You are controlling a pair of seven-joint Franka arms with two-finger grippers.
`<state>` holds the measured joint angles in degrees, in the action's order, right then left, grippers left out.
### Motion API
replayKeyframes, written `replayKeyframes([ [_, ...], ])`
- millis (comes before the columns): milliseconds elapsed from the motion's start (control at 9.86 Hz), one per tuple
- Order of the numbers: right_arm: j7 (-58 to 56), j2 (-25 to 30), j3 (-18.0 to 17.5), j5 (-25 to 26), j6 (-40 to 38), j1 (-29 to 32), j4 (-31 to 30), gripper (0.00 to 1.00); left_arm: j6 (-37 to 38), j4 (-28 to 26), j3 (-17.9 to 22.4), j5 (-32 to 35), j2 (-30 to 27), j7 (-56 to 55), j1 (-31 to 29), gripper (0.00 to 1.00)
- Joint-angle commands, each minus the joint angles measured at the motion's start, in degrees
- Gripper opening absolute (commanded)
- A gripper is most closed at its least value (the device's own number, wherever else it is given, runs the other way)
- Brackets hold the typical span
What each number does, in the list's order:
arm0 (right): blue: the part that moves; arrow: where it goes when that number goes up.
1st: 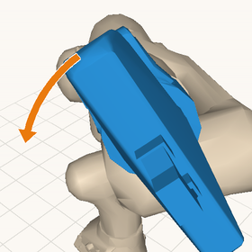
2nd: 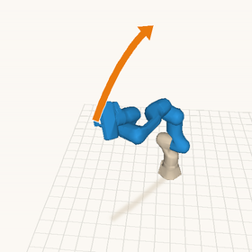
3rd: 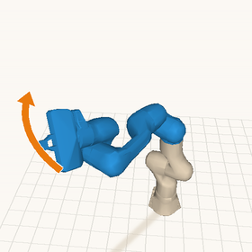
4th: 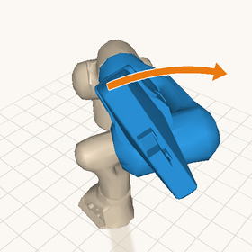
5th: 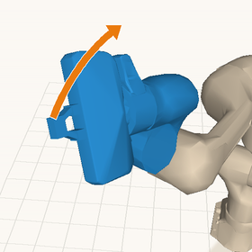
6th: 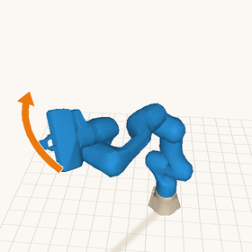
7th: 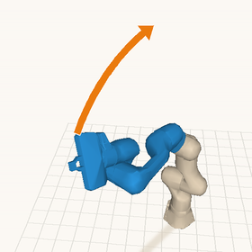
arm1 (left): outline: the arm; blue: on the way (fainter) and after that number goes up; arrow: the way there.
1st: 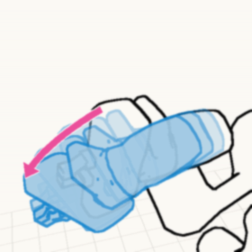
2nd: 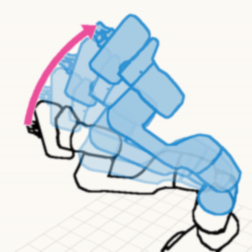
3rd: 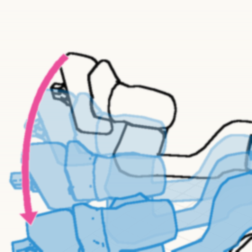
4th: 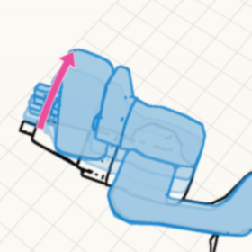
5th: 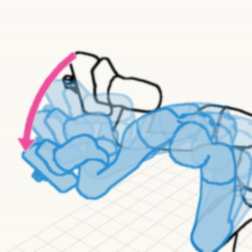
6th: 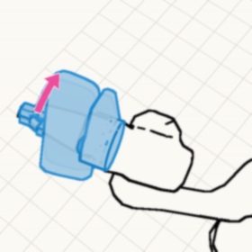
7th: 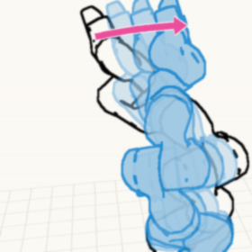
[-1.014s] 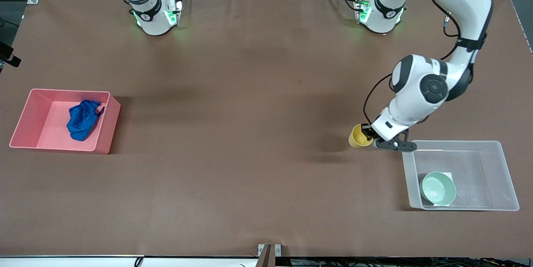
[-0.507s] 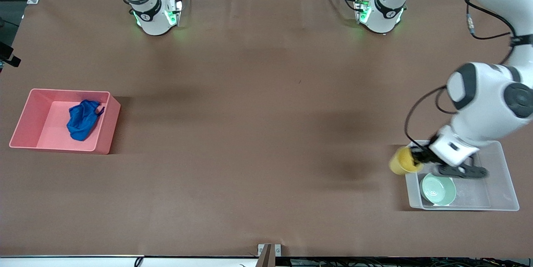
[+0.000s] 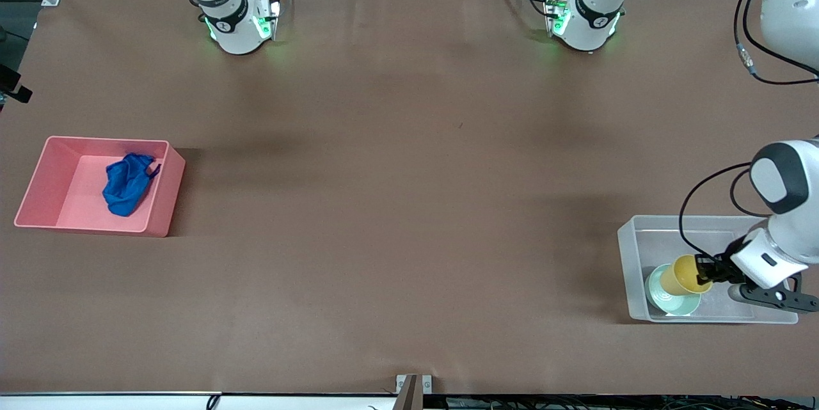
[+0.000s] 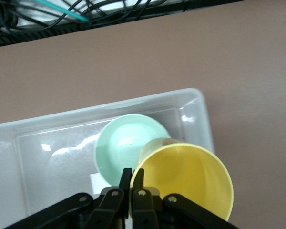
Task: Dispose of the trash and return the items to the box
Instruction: 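Carry the yellow cup into the box and set it on the bowl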
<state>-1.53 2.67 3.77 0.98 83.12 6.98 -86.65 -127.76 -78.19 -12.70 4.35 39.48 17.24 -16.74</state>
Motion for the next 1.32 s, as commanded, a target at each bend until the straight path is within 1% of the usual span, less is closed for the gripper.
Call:
replayKeyframes([
  [0,-0.5,1.02,-0.08,0.16,0.12,0.14,-0.98,1.0,-3.08,2.17,-0.4,1.54,5.59,0.43,-0.22,0.0],
  [101,-0.5,1.02,-0.08,0.16,0.12,0.14,-0.98,1.0,-5.45,2.17,0.12,1.54,7.0,0.34,-0.13,0.0],
  [406,-0.5,1.02,-0.08,0.16,0.03,0.14,-0.98,1.0,-8.72,1.73,0.83,1.72,9.38,-0.01,-0.22,0.01],
  [507,-0.5,1.02,-0.08,0.16,0.03,0.14,-1.06,1.0,-9.43,1.56,0.83,1.72,9.56,-0.01,-0.22,0.06],
  [609,-0.58,1.02,-0.08,0.16,0.03,0.14,-1.07,1.0,-9.52,1.55,0.83,1.72,9.38,-0.19,-0.22,0.38],
  [710,-0.58,1.02,-0.08,0.16,0.03,0.14,-1.07,1.0,-9.43,1.55,0.74,1.81,7.99,-0.19,-0.83,0.99],
  [812,-0.5,1.02,-0.08,0.16,0.03,0.14,-1.07,1.0,-8.56,1.47,0.65,1.81,5.63,-0.19,-1.01,1.0],
  [913,-0.5,1.02,-0.08,0.16,0.03,0.14,-1.07,1.0,-6.38,0.42,0.22,1.81,2.12,-0.19,-0.92,1.0],
  [1014,-0.58,1.02,-0.08,0.16,0.03,0.14,-1.07,1.0,-2.79,0.32,-0.05,1.72,-1.31,-0.45,-0.66,1.0],
  [1116,-0.58,1.02,-0.08,0.16,0.03,0.14,-1.07,1.0,3.34,0.06,-0.14,1.72,-5.26,-1.76,-0.22,1.0],
  [1217,-0.58,1.02,-0.08,0.08,0.03,0.14,-1.07,1.0,9.4,-1.94,-1.09,1.72,-9.99,-3.6,0.04,1.0],
])
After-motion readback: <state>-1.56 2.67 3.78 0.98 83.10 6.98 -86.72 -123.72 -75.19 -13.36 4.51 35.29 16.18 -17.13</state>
